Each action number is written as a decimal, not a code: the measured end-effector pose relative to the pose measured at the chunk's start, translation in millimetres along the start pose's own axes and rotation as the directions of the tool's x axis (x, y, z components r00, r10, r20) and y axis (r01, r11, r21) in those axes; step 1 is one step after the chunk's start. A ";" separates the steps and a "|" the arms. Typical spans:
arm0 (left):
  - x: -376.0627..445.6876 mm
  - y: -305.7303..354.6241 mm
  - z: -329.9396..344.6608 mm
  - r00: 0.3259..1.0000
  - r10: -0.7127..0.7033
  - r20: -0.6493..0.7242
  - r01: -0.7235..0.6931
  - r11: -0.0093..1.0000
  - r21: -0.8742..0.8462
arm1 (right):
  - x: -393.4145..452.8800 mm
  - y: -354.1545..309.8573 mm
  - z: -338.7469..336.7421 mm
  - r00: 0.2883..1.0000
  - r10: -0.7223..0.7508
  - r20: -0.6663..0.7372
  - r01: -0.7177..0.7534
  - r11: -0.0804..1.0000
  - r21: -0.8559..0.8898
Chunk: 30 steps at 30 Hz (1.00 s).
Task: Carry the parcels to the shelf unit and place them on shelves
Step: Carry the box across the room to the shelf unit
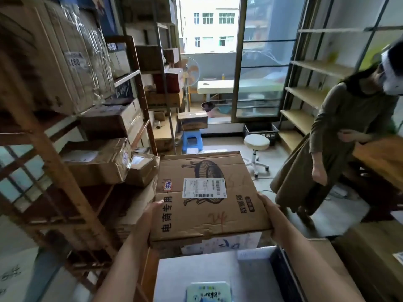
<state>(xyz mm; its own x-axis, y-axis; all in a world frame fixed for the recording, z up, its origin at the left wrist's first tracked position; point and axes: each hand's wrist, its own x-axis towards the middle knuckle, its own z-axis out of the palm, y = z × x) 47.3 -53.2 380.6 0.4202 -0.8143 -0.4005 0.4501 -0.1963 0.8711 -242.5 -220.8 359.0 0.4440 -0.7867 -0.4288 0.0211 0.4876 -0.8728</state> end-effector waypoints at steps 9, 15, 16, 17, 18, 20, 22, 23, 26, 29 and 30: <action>90.3 27.8 83.6 0.987 0.101 -0.122 -0.105 0.994 -0.033 | 104.6 -77.2 -48.4 0.993 -0.012 0.115 0.007 0.999 0.044; 167.0 40.1 158.8 0.971 0.103 -0.217 -0.115 0.992 -0.043 | 180.3 -162.3 -99.1 0.975 -0.079 0.209 0.089 0.995 -0.037; 176.1 42.6 172.5 0.970 0.099 -0.223 -0.112 0.993 -0.046 | 190.3 -173.6 -107.4 0.973 -0.082 0.215 0.093 0.995 -0.039; 188.3 44.2 186.0 0.970 0.088 -0.229 -0.105 0.992 -0.064 | 204.3 -184.3 -119.1 0.973 -0.073 0.218 0.084 0.996 -0.041; 199.7 46.1 196.4 0.968 0.077 -0.238 -0.095 0.993 -0.066 | 213.8 -194.3 -127.3 0.974 -0.060 0.220 0.071 0.997 -0.043; 217.0 51.2 213.5 0.967 0.057 -0.250 -0.076 0.995 -0.067 | 231.4 -210.5 -138.4 0.970 -0.043 0.239 0.053 0.998 -0.034; 235.8 57.9 222.8 0.967 0.057 -0.250 -0.076 0.995 -0.068 | 250.3 -221.6 -145.1 0.967 -0.036 0.250 0.043 0.999 -0.023; 244.2 62.1 227.5 0.966 0.055 -0.253 -0.075 0.995 -0.069 | 260.4 -225.3 -147.3 0.969 -0.033 0.246 0.041 0.999 -0.025; 272.4 72.6 232.8 0.967 0.048 -0.251 -0.066 0.996 -0.062 | 288.8 -234.1 -148.5 0.969 -0.043 0.242 0.053 0.998 -0.035; 295.4 74.0 235.9 0.965 0.032 -0.261 -0.057 0.994 -0.091 | 313.1 -238.4 -148.6 0.967 -0.026 0.252 0.037 0.999 -0.038; 307.5 72.4 235.0 0.966 0.031 -0.257 -0.055 0.994 -0.089 | 320.7 -240.6 -148.8 0.966 -0.028 0.258 0.035 0.999 -0.020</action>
<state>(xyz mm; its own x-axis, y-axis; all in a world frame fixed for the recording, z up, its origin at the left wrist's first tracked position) 23.9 -446.2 387.3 0.6223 -0.6519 -0.4333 0.4946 -0.1016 0.8632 -238.5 -646.7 396.8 0.6591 -0.6761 -0.3293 0.0183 0.4522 -0.8917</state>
